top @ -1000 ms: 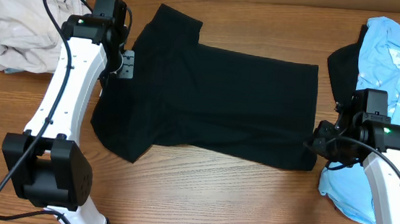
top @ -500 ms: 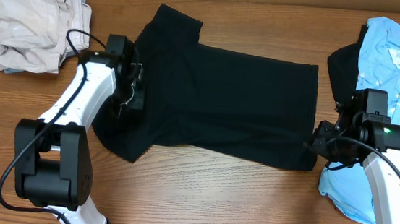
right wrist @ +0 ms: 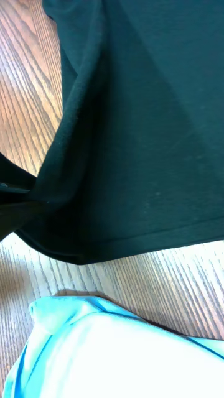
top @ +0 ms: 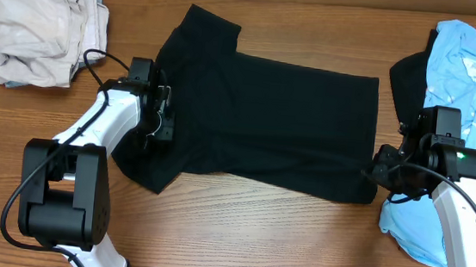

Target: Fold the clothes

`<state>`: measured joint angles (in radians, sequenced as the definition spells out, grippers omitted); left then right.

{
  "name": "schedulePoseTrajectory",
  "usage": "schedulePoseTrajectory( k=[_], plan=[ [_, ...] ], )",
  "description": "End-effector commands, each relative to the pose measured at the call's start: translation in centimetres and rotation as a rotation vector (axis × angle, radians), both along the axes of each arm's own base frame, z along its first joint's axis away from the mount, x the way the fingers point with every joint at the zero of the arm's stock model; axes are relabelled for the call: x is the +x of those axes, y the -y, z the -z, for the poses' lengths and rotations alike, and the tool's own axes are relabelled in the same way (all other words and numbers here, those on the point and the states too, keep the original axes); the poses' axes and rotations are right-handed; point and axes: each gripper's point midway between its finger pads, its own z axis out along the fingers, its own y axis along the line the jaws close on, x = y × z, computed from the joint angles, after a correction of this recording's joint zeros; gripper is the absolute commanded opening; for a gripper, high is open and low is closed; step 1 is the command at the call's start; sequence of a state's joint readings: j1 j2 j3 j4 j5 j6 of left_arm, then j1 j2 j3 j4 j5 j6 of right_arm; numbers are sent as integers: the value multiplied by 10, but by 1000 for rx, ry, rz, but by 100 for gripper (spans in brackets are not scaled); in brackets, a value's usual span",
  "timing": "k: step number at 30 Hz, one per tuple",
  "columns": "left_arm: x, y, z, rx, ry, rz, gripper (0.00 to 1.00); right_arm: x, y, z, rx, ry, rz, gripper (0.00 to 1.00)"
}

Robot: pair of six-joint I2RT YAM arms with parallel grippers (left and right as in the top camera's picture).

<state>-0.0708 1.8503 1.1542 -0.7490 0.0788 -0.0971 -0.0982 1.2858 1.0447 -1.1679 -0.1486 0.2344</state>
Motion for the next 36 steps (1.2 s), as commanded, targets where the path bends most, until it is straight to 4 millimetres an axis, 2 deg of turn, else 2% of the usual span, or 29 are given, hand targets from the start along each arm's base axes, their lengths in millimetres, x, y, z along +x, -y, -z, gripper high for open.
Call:
schedulePoseTrajectory(
  k=[1, 5, 8, 12, 13, 16, 21, 36],
  plan=[
    [-2, 0, 6, 5, -13, 6, 4, 0, 4, 0, -20, 5, 1, 4],
    [-1, 0, 4, 6, -13, 6, 4, 0, 4, 0, -20, 6, 1, 4],
    [5, -1, -10, 6, -12, 2, 4, 0, 4, 0, -20, 5, 1, 4],
    [18, -13, -50, 59, -17, -15, 4, 0, 4, 0, -20, 6, 1, 4],
    [22, -21, -69, 99, -16, -18, 4, 0, 4, 0, -20, 6, 1, 4],
    [30, -33, -105, 174, 6, -23, 4, 0, 4, 0, -20, 6, 1, 4],
    [48, -35, -143, 198, 89, 27, 4, 0, 4, 0, -20, 6, 1, 4],
    [126, -29, -178, 196, 434, 48, 4, 17, 6, -5, -27, 78, 3, 4]
  ],
)
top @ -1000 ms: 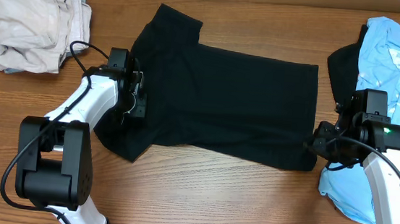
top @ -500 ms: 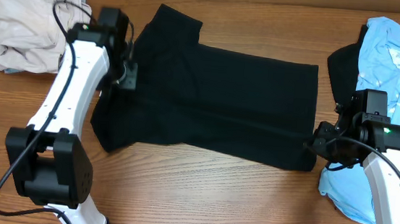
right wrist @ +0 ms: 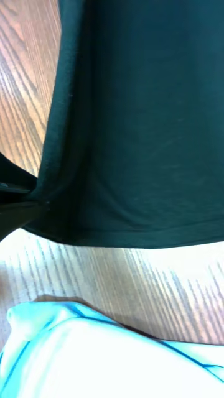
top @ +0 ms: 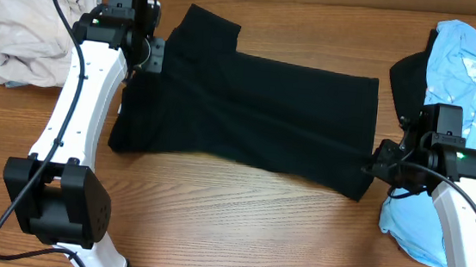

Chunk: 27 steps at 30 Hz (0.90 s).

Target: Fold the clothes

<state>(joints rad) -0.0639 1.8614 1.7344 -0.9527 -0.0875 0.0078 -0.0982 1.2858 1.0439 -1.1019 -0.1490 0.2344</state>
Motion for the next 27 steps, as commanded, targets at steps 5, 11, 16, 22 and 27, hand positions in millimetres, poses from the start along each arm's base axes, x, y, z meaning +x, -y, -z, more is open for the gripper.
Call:
schedulePoseTrajectory(
  k=[5, 11, 16, 22, 27],
  plan=[
    [14, -5, -13, 48, 64, 37, 4, -3, 8, 1, -44, -11, 11, 4],
    [-16, -6, -5, 21, -60, -7, 4, -18, 5, -12, -29, -57, 7, 4],
    [-52, -4, -18, -14, -145, -40, 4, -28, -3, -57, 7, 4, -4, 4],
    [-95, -5, -46, -24, -179, -41, 4, -59, -9, -92, 21, 50, 4, 4],
    [-119, -6, -58, -17, -205, -30, 4, -80, -10, -87, 27, -22, 22, 4]
  ],
)
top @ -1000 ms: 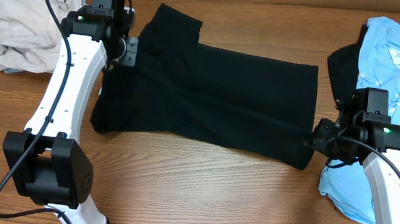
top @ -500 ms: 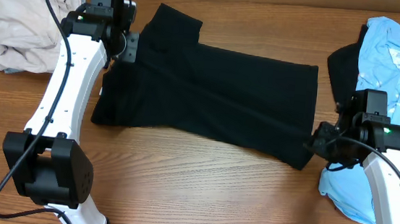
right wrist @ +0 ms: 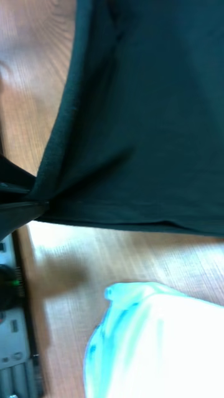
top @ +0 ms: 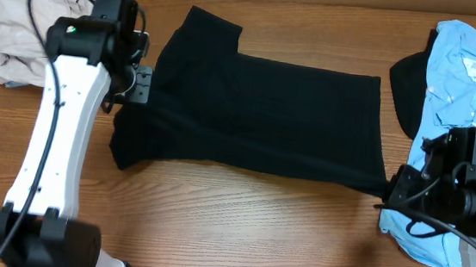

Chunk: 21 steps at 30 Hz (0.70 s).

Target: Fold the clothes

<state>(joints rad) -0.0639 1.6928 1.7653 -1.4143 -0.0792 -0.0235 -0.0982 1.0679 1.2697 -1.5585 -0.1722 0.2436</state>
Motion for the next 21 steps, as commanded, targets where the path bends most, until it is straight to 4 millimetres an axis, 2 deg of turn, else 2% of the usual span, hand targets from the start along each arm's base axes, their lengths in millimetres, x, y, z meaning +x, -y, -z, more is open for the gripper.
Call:
schedulePoseTrajectory(
  k=[1, 6, 9, 14, 17, 20, 21],
  plan=[
    [-7, -1, -23, -10, 50, 2, 4, -1, 2, 1, -3, -19, 21, 4],
    [3, 0, -11, 1, 33, 43, 4, 3, 11, 18, -42, -93, 31, 4],
    [13, 1, 3, 3, 9, 47, 4, 9, 13, 31, -50, -138, 32, 4],
    [39, -1, 28, 21, 4, 46, 4, 22, 15, 59, -49, -207, 26, 4],
    [57, 0, 36, 21, 37, 46, 4, 30, 20, 72, -66, -242, 28, 4],
    [77, 1, 40, 19, 92, 45, 4, 50, 24, 87, -83, -240, 23, 4],
    [84, 2, 41, 18, 112, 45, 4, 62, 25, 95, -84, -229, 21, 4]
  ],
)
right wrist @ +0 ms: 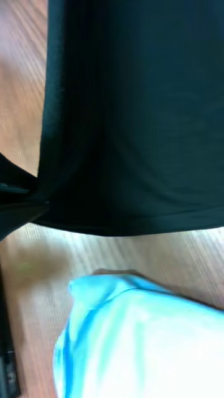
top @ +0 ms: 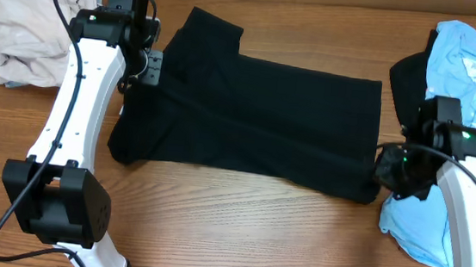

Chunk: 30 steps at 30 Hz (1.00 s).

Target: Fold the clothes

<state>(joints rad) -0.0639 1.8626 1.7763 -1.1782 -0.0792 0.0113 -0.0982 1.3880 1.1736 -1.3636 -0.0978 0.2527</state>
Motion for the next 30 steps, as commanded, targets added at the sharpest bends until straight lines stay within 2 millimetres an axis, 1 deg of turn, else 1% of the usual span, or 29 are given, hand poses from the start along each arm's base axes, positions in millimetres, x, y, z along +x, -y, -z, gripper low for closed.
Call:
schedulePoseTrajectory(
  k=[1, 6, 8, 10, 11, 13, 18, 19, 20, 21, 22, 23, 25, 26, 27, 28, 30],
  plan=[
    [16, -3, -1, 13, 45, 11, 4, 18, 8, 15, -34, 4, -10, 4],
    [23, 1, 2, 4, 60, 18, 4, 36, 10, 33, -34, 0, -12, 4],
    [24, 4, 6, 4, 53, 24, 4, 44, 11, 40, -35, 6, -12, 4],
    [26, 5, 13, 5, 40, 27, 4, 53, 12, 45, -38, 27, -15, 4],
    [28, 6, 23, 4, 21, 27, 4, 62, 13, 47, -41, 53, -14, 4],
    [30, 6, 37, 5, -7, 28, 4, 71, 14, 49, -43, 78, -14, 4],
    [40, 7, 76, 9, -62, 28, 4, 84, 15, 56, -47, 107, -15, 5],
    [42, 7, 81, 10, -67, 27, 4, 85, 15, 58, -47, 107, -17, 12],
    [45, 6, 87, 12, -68, 27, 5, 87, 16, 59, -47, 110, -17, 30],
    [48, 7, 92, 12, -67, 26, 29, 90, 16, 61, -48, 114, -17, 61],
    [49, 6, 92, 12, -61, 26, 46, 91, 16, 62, -48, 118, -17, 71],
    [51, 6, 91, 12, -55, 25, 56, 92, 16, 62, -49, 122, -17, 80],
    [52, 7, 80, 10, -43, 23, 82, 94, 16, 60, -49, 128, -16, 92],
    [51, 7, 71, 6, -40, 13, 91, 94, 16, 58, -48, 126, -16, 98],
    [50, 6, 63, 4, -39, 6, 95, 94, 16, 56, -47, 122, -11, 100],
    [49, 6, 52, 1, -37, -3, 98, 94, 16, 52, -46, 121, -9, 100],
    [44, 6, 25, -4, -28, -16, 100, 93, 14, 41, -35, 122, -10, 100]
  ],
)
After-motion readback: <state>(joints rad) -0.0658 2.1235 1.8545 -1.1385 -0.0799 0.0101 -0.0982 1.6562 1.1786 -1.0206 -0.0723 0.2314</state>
